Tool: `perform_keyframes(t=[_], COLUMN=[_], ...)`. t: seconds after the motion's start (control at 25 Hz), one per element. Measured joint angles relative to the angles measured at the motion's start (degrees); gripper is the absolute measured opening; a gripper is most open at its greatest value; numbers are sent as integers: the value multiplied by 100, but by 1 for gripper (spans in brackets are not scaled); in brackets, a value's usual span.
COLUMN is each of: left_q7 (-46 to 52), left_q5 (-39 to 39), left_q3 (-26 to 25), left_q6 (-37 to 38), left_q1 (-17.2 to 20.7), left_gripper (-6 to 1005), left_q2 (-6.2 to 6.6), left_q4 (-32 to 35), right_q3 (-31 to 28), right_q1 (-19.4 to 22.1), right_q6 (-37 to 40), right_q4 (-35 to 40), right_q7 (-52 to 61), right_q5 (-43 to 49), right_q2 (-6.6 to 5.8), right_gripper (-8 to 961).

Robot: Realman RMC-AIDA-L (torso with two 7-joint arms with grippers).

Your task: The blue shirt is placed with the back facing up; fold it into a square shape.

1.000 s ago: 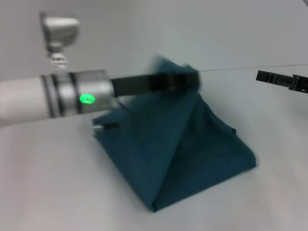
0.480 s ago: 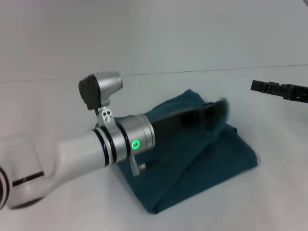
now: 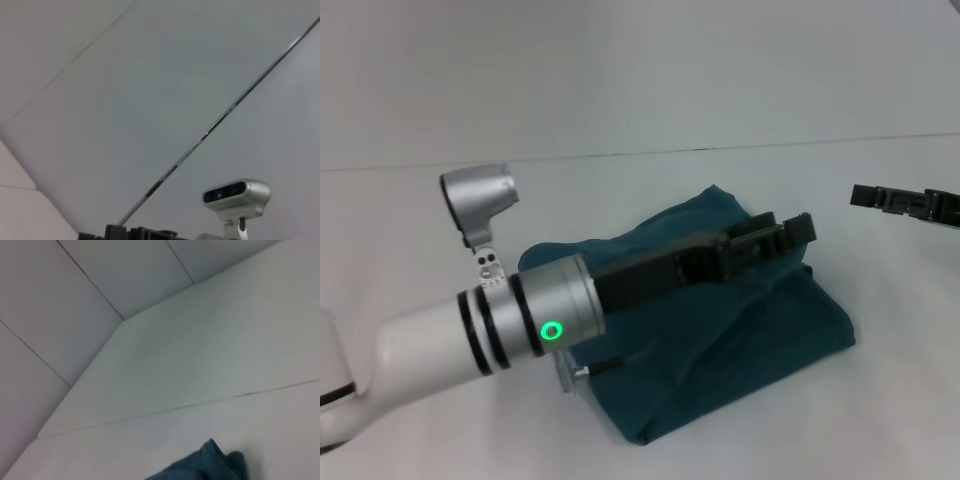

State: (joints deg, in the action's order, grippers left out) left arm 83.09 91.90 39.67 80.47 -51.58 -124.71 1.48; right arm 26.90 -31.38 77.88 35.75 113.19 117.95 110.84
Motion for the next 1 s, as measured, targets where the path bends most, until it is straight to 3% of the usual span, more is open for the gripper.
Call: perform_keyframes(t=[0.2,0.28,0.68,1.0], left_q7=[7,11,58,38], left_q5=[1,1,1,697], left_q3=[415,669,1443,1541], left_q6=[-16,-18,82,485], left_q1=[253,390,1342,1922], left_gripper=[689,900,907,904], left_q2=[20,25,64,87], left_q4=[432,671,1995,3169], right_q3=[0,11,277,464], right_q1=[-34,-58,-507,-744], right_q6=[-85,-120,-476,-479], right_q4=[-5,-8,-546,-596], right_q7=[174,303,1477,2312], right_q5=[144,194,737,758], right_q2=[-29,-56,-290,-245], right_gripper=[931,931,930,929])
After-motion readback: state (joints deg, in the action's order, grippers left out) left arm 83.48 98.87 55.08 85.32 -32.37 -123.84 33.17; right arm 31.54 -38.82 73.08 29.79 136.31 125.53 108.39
